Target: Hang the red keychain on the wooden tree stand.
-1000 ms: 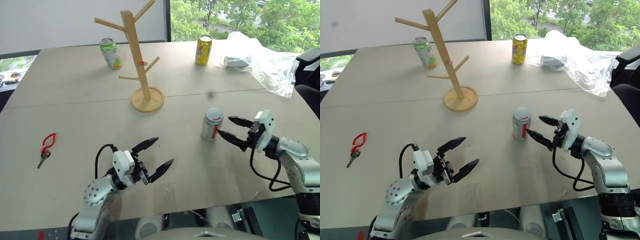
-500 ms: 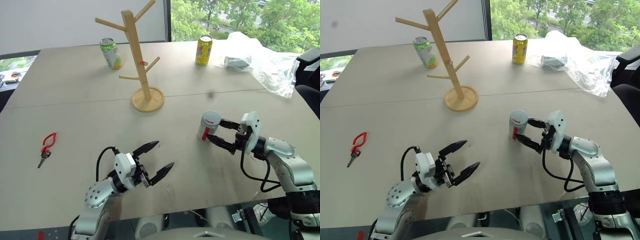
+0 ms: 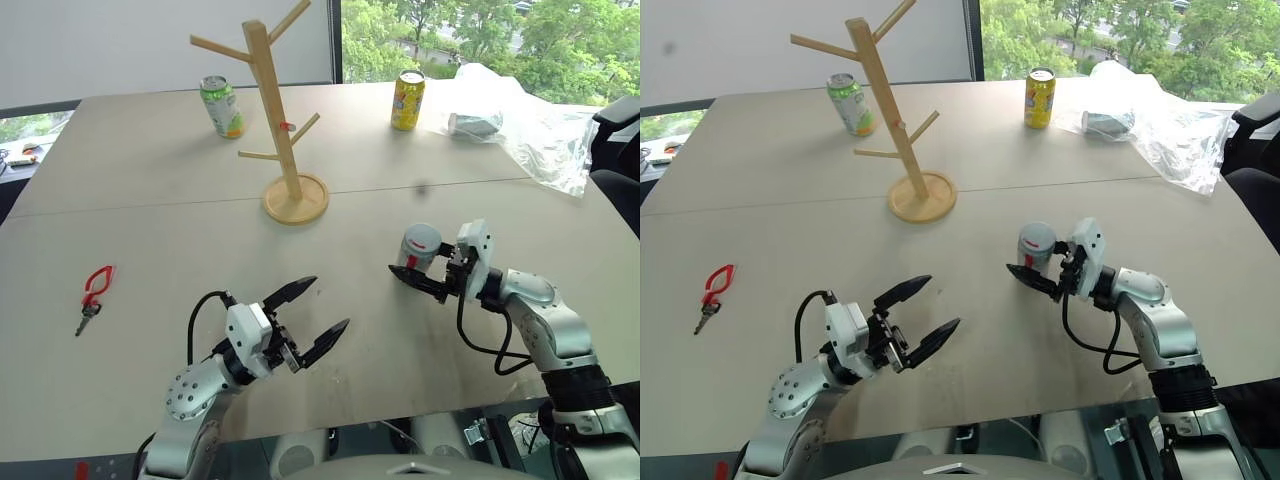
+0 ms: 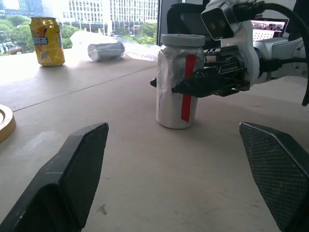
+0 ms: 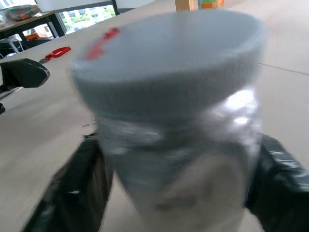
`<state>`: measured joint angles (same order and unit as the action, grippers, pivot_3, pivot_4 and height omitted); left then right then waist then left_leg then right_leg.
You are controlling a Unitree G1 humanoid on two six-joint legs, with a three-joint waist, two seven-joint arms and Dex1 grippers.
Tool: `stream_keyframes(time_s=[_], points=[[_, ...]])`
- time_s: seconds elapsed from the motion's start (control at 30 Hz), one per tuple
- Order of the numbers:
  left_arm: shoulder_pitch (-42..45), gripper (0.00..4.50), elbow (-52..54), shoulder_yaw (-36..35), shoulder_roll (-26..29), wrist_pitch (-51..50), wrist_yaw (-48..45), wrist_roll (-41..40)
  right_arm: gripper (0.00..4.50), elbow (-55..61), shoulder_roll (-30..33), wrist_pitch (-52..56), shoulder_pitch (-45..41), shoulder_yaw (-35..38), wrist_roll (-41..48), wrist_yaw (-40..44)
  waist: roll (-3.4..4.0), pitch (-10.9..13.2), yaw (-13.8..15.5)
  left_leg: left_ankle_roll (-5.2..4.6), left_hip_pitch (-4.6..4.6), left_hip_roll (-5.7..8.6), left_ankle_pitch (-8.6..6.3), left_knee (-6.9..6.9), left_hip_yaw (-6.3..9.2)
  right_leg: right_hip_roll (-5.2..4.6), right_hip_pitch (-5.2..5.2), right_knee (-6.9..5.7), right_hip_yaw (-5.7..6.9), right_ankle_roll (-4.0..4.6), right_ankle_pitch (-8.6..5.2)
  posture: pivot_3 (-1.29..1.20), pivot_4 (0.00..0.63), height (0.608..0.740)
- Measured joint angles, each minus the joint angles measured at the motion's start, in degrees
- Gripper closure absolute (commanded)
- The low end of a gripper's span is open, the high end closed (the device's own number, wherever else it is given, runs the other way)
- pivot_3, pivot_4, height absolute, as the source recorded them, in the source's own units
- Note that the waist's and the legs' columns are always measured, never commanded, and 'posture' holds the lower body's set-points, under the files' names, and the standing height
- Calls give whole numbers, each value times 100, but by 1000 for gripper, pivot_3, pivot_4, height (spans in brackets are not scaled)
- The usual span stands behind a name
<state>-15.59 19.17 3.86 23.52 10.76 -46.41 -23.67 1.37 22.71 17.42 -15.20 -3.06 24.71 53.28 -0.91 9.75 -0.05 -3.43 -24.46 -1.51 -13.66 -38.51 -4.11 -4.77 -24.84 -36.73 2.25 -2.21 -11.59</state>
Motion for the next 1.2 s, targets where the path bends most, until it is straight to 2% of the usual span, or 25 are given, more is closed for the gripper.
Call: stream_keyframes(time_s=[0.03,0.23,0.43,0.53,0.77,1.0,1.07,1.1,1.17,1.2], points=[[10,0,16,0,1,-26,16,1,2393,-6,-2,-16,-5,-1,-9,-5,0,0,-1,0,1,0,0,0,1,0,1,0,0,0,0,0,150,740],[64,0,44,-1,-9,-92,80,3,2388,-111,-126,75,-84,199,64,-422,0,0,4,0,0,0,0,-1,0,0,1,0,0,0,0,0,150,740],[296,0,37,-3,-66,-155,179,2,2388,-1552,82,-307,-1109,1779,3,-1996,0,0,80,0,-4,8,0,-9,-1,0,2,-1,-1,-5,4,0,150,740],[411,0,-35,-1,-84,-162,175,-2,2388,-2302,275,-584,-1537,2231,-216,-2759,1,0,70,0,-3,15,0,-4,-4,6,1,-1,-1,-21,14,0,150,740],[530,0,-297,-1,-129,-154,88,-7,2388,-3825,750,-1074,-1969,2712,-562,-3702,1,0,67,-1,-2,17,1,-4,-7,7,2,0,-7,-21,14,0,150,740],[545,0,-391,1,-159,-112,0,-5,2388,-4591,869,-1347,-2024,2913,-606,-4010,2,0,-11,-1,-1,12,1,-4,-8,8,2,-1,-15,-25,16,0,150,740],[546,0,-391,1,-160,-112,-4,-4,1381,-4700,876,-1385,-2071,2947,-569,-4010,2,0,-35,-1,-1,10,1,-4,-8,7,2,-1,-15,-25,16,0,150,740],[545,0,-391,1,-162,-112,-4,-4,1084,-4741,883,-1388,-2095,2962,-563,-4010,2,0,-40,-1,-1,9,1,-4,-8,7,2,-1,-15,-25,16,0,150,740],[551,0,-391,1,-162,-113,-3,-3,153,-4799,884,-1392,-2115,3006,-540,-4006,2,0,-46,-1,-1,8,0,-4,-7,7,2,0,-15,-25,16,0,150,740],[554,0,-391,1,-163,-113,-3,-3,57,-4806,884,-1392,-2116,3006,-538,-4006,2,0,-48,-2,-1,8,0,-4,-7,7,2,0,-15,-25,16,0,150,740]])
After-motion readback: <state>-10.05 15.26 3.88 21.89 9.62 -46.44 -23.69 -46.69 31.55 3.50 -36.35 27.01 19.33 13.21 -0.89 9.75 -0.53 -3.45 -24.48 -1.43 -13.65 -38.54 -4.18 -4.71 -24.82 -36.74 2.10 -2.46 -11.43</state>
